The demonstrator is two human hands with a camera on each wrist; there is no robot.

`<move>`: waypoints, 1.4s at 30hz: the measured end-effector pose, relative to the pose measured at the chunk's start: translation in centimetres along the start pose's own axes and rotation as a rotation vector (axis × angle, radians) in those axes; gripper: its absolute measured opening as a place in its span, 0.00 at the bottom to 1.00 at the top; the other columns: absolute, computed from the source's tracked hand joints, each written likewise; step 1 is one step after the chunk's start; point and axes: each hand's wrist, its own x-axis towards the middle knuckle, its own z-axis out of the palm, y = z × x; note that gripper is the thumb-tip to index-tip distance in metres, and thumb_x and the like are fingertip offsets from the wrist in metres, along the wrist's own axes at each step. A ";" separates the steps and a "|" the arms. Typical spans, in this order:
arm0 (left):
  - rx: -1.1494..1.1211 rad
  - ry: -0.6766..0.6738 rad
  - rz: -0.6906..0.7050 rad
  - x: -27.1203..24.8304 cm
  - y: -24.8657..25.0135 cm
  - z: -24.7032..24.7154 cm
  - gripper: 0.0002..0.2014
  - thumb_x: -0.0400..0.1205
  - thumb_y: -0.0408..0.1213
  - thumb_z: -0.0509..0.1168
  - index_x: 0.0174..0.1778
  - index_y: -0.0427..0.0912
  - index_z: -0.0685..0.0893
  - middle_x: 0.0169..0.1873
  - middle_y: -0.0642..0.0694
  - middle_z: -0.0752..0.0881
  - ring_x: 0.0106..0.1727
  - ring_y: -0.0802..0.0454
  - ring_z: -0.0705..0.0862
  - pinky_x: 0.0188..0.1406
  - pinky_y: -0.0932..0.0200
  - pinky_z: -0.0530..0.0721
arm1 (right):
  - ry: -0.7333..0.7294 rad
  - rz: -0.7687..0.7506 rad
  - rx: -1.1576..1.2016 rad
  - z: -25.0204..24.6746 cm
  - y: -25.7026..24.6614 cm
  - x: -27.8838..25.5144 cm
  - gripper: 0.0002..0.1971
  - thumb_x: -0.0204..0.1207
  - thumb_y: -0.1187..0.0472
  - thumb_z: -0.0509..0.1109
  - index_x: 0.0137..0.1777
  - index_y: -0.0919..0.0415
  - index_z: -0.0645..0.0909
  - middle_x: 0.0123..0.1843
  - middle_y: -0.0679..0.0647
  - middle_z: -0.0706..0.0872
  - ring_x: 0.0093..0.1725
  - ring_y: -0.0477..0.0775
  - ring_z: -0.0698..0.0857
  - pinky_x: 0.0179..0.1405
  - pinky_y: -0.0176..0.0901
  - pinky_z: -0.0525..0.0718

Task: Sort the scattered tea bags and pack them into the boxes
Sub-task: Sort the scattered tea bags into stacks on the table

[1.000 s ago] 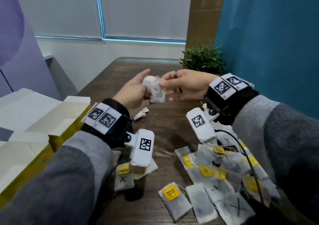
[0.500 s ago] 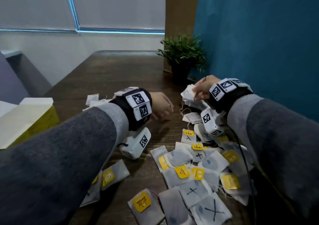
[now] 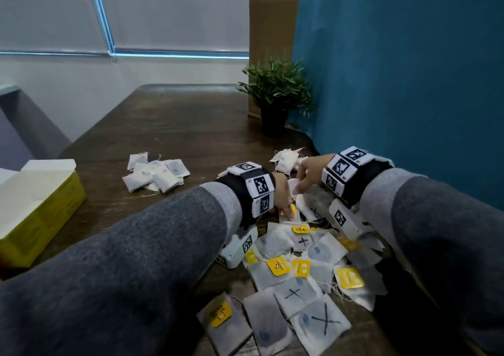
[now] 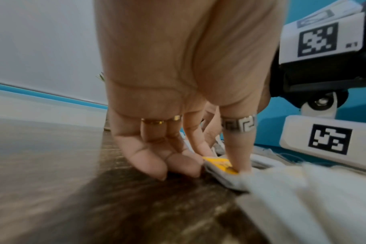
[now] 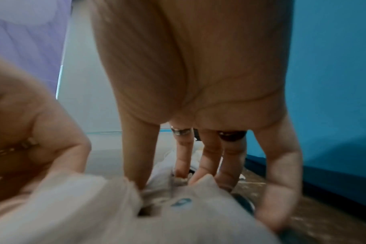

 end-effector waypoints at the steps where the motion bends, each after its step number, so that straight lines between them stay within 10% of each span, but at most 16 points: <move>1: -0.008 0.003 -0.007 0.0 -0.2 0.3 0.08 0.78 0.38 0.69 0.50 0.39 0.82 0.36 0.46 0.81 0.38 0.53 0.78 0.16 0.74 0.72 | 0.001 -0.013 -0.007 0.3 0.0 -0.1 0.19 0.70 0.45 0.75 0.53 0.59 0.84 0.42 0.50 0.83 0.41 0.49 0.79 0.29 0.34 0.70; 7: -0.070 -0.058 -0.039 -2.1 -1.3 0.2 0.15 0.79 0.32 0.68 0.61 0.34 0.82 0.27 0.50 0.77 0.14 0.64 0.76 0.10 0.76 0.71 | 0.022 0.002 -0.010 0.2 0.0 -1.2 0.19 0.69 0.45 0.75 0.52 0.55 0.79 0.35 0.47 0.81 0.38 0.50 0.81 0.39 0.41 0.79; 11: -0.209 0.010 -0.084 -3.3 -3.4 -0.7 0.22 0.75 0.42 0.73 0.62 0.39 0.81 0.42 0.49 0.81 0.38 0.58 0.81 0.22 0.72 0.80 | -0.014 -0.045 0.408 -0.1 0.5 -2.3 0.28 0.68 0.51 0.78 0.68 0.51 0.73 0.53 0.52 0.85 0.51 0.57 0.85 0.44 0.50 0.85; 14: -0.678 0.177 -0.045 -3.0 -4.5 -1.5 0.23 0.75 0.46 0.72 0.63 0.46 0.74 0.54 0.48 0.81 0.48 0.52 0.82 0.38 0.60 0.83 | 0.024 -0.216 0.532 -1.1 0.5 -2.5 0.16 0.70 0.57 0.78 0.57 0.53 0.80 0.55 0.55 0.88 0.58 0.61 0.86 0.61 0.54 0.82; 19: -1.174 0.339 0.028 -2.8 -4.3 -1.8 0.08 0.80 0.29 0.66 0.54 0.38 0.78 0.38 0.43 0.83 0.31 0.55 0.83 0.26 0.63 0.85 | -0.039 -0.328 0.949 -1.1 -0.2 -3.0 0.12 0.74 0.70 0.72 0.52 0.60 0.75 0.34 0.54 0.90 0.31 0.48 0.89 0.32 0.40 0.88; 25: -1.243 0.473 0.023 -3.4 -5.7 -1.8 0.18 0.77 0.17 0.64 0.61 0.36 0.77 0.41 0.40 0.80 0.34 0.49 0.83 0.21 0.63 0.86 | 0.149 -0.270 1.185 -1.4 0.3 -2.7 0.06 0.78 0.66 0.69 0.48 0.58 0.73 0.42 0.59 0.87 0.30 0.47 0.89 0.33 0.43 0.88; 29: -1.200 0.517 0.007 -4.2 -6.4 -2.0 0.17 0.77 0.12 0.57 0.49 0.40 0.74 0.29 0.43 0.75 0.21 0.53 0.81 0.22 0.61 0.86 | 0.209 -0.206 1.227 -1.5 0.6 -2.8 0.11 0.76 0.66 0.71 0.44 0.57 0.69 0.40 0.60 0.87 0.24 0.45 0.86 0.28 0.39 0.86; 33: -1.228 0.542 -0.018 -4.3 -6.6 -1.8 0.18 0.78 0.12 0.51 0.36 0.39 0.76 0.38 0.39 0.79 0.26 0.46 0.84 0.22 0.61 0.86 | 0.163 -0.259 1.143 -1.8 0.0 -3.5 0.09 0.78 0.64 0.69 0.40 0.55 0.72 0.38 0.55 0.84 0.26 0.46 0.82 0.29 0.38 0.82; 39: -1.473 0.360 0.061 -5.0 -5.2 -2.2 0.10 0.81 0.39 0.65 0.52 0.35 0.83 0.38 0.41 0.89 0.35 0.45 0.89 0.42 0.51 0.89 | 0.057 -0.380 1.042 -2.2 -2.6 -4.9 0.09 0.71 0.72 0.74 0.41 0.61 0.75 0.31 0.55 0.83 0.24 0.45 0.79 0.25 0.34 0.85; 42: -1.407 0.444 0.112 -5.7 -4.9 -1.9 0.12 0.78 0.25 0.67 0.58 0.31 0.82 0.39 0.40 0.87 0.31 0.53 0.88 0.31 0.59 0.89 | 0.014 -0.406 1.031 -2.5 -3.2 -5.9 0.05 0.75 0.66 0.71 0.45 0.61 0.77 0.33 0.55 0.87 0.28 0.48 0.86 0.29 0.38 0.87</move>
